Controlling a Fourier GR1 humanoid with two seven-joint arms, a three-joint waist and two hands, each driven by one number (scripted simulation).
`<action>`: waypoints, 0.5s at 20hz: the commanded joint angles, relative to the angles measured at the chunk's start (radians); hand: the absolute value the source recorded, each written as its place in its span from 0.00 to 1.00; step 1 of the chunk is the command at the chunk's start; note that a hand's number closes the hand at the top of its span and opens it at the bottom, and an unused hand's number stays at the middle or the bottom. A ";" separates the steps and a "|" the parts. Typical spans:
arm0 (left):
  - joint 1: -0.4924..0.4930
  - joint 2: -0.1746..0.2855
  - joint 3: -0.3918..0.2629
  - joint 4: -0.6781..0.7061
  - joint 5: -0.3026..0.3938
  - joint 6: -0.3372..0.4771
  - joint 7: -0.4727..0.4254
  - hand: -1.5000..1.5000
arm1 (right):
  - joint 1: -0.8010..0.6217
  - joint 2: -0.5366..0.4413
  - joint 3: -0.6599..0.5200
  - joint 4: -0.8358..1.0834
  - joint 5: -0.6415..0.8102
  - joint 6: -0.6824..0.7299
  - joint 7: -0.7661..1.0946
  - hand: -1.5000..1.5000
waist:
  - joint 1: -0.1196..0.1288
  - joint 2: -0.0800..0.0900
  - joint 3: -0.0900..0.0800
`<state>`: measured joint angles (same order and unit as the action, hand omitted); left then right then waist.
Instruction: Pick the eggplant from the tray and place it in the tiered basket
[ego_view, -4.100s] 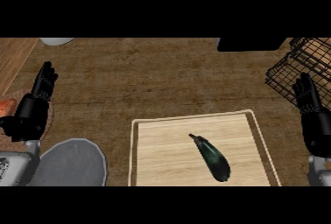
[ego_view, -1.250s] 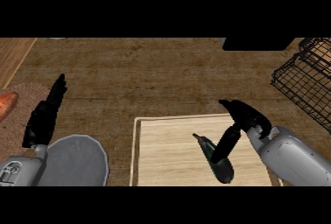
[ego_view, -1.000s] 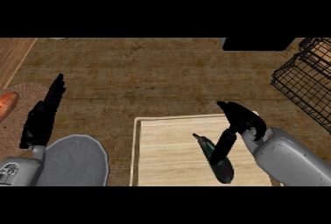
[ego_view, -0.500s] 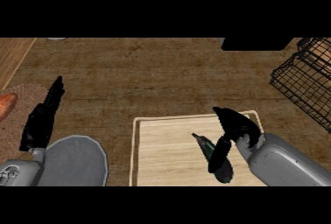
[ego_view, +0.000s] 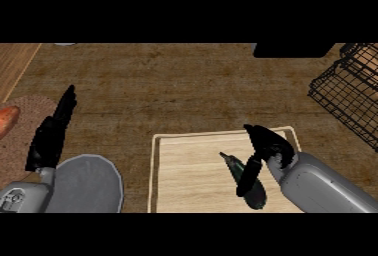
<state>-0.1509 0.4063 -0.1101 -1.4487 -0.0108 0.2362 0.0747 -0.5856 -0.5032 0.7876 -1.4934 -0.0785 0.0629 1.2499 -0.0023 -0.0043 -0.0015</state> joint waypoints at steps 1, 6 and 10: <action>0.011 -0.011 0.011 0.019 -0.011 0.001 -0.031 0.50 | -0.001 0.019 -0.014 -0.011 0.007 0.002 0.222 0.00 | -0.001 0.002 0.000; 0.026 -0.022 0.016 0.016 -0.015 -0.007 -0.046 0.50 | 0.026 0.050 -0.005 0.050 0.015 0.009 0.176 0.00 | 0.004 0.002 0.000; 0.006 -0.040 -0.002 -0.055 -0.036 0.016 0.050 0.50 | 0.074 0.101 0.025 0.036 0.048 -0.041 0.181 0.00 | 0.002 0.000 0.001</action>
<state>-0.1515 0.3915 -0.0964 -1.4559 -0.0259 0.2268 0.0766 -0.5420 -0.4476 0.7978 -1.4379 -0.0532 0.0497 1.2255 0.0009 -0.0034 -0.0012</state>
